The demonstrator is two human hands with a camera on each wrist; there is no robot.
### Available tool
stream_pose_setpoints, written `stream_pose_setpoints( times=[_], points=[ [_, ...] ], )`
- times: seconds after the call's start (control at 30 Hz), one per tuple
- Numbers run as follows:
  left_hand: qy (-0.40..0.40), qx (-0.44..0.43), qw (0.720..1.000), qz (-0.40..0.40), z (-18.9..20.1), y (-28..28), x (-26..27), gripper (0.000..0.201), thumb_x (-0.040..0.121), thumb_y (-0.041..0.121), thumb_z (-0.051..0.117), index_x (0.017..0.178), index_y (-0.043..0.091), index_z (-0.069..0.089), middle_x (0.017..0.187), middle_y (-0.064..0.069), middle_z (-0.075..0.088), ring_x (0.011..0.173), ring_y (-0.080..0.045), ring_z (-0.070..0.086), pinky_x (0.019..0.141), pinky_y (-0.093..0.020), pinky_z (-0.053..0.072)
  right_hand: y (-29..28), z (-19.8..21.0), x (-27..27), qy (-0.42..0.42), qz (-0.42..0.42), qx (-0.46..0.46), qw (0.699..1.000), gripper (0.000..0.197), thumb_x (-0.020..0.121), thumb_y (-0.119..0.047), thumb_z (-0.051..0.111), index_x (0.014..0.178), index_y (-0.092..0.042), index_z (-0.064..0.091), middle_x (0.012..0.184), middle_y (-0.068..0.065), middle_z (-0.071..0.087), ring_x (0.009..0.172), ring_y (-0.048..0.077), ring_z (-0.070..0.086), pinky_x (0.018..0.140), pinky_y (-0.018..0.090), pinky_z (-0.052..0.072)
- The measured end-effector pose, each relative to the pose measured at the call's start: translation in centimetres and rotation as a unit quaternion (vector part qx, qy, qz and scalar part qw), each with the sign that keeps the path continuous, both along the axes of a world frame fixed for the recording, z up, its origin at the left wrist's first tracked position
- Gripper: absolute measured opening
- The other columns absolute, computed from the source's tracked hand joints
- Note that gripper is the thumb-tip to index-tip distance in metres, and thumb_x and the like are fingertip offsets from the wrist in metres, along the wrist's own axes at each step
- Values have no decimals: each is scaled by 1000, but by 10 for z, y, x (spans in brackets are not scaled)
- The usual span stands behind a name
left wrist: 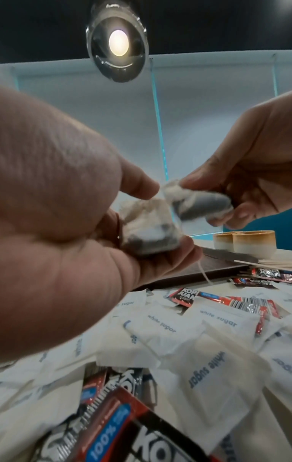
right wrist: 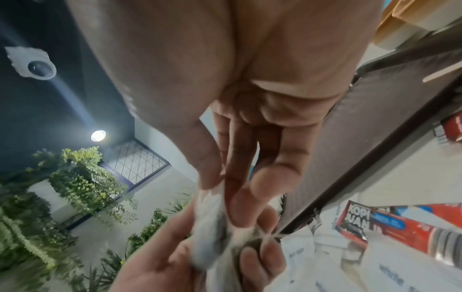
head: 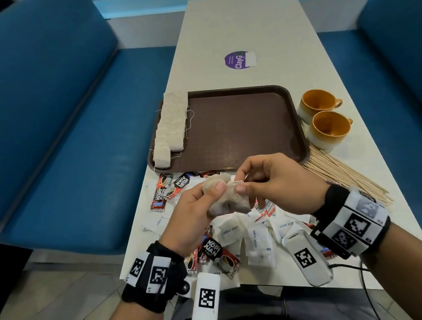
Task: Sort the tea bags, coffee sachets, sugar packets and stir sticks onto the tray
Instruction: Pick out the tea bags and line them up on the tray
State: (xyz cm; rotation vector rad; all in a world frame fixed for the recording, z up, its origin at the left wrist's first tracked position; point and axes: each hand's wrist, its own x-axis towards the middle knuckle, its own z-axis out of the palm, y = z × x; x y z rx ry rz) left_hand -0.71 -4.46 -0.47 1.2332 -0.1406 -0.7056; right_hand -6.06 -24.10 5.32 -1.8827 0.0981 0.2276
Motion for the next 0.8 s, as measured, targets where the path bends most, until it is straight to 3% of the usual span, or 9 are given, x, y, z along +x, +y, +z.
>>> stream_pose_setpoints(
  times=[0.1,0.23,0.3,0.43,0.53,0.6,0.7,0.8],
  points=[
    [34,-10,999,31,-1,1,1,26,95,23,65,111,5,76,108,-21,73,94,-29,69,79,-38,56,-4,3,-1,5,4,22,1000,17,94,-13,70,104,-1,63,73,8,73,56,12,63,54,28,53],
    [93,-23,994,43,-3,-1,0,22,96,-7,49,106,-5,69,96,-16,71,78,-17,69,72,-27,59,-4,-1,0,6,-15,8,1000,18,95,-18,70,104,-3,63,73,10,73,57,15,65,54,28,53],
    [79,16,996,50,-7,-3,0,22,95,-14,49,101,-5,68,89,-14,74,73,-16,70,70,-23,59,-5,-7,0,13,-27,-27,999,16,96,-20,70,102,-7,64,71,8,74,58,13,66,55,25,52],
    [32,89,994,63,-13,2,10,16,98,-8,54,99,0,68,85,-11,74,73,-22,72,71,-27,60,-10,-18,-4,33,-34,-77,996,9,95,-21,72,96,-14,66,72,6,75,61,10,68,60,22,50],
    [19,96,995,30,-9,6,12,14,99,-2,56,104,2,69,86,-9,76,73,-22,71,66,-28,60,-8,-17,-10,44,1,-33,999,12,93,-20,74,98,-11,68,73,7,75,62,12,67,59,24,52],
    [16,89,996,3,-5,4,7,15,101,5,56,107,3,70,87,-9,75,76,-21,69,66,-31,59,-2,-17,-10,43,13,19,999,15,93,-16,74,98,-3,67,75,14,73,62,18,67,59,29,55],
    [55,41,997,-33,-3,1,-1,37,104,27,48,121,0,68,97,-18,74,86,-26,70,72,-37,59,9,-25,-6,26,-17,54,998,15,93,-9,73,96,4,66,81,24,70,64,29,69,62,39,61],
    [69,28,995,-72,-4,2,-5,46,99,36,53,128,4,66,111,-26,72,98,-37,71,83,-44,58,12,-30,-4,13,-84,49,995,15,91,-6,74,93,6,66,85,26,69,61,32,72,60,37,63]
  ],
)
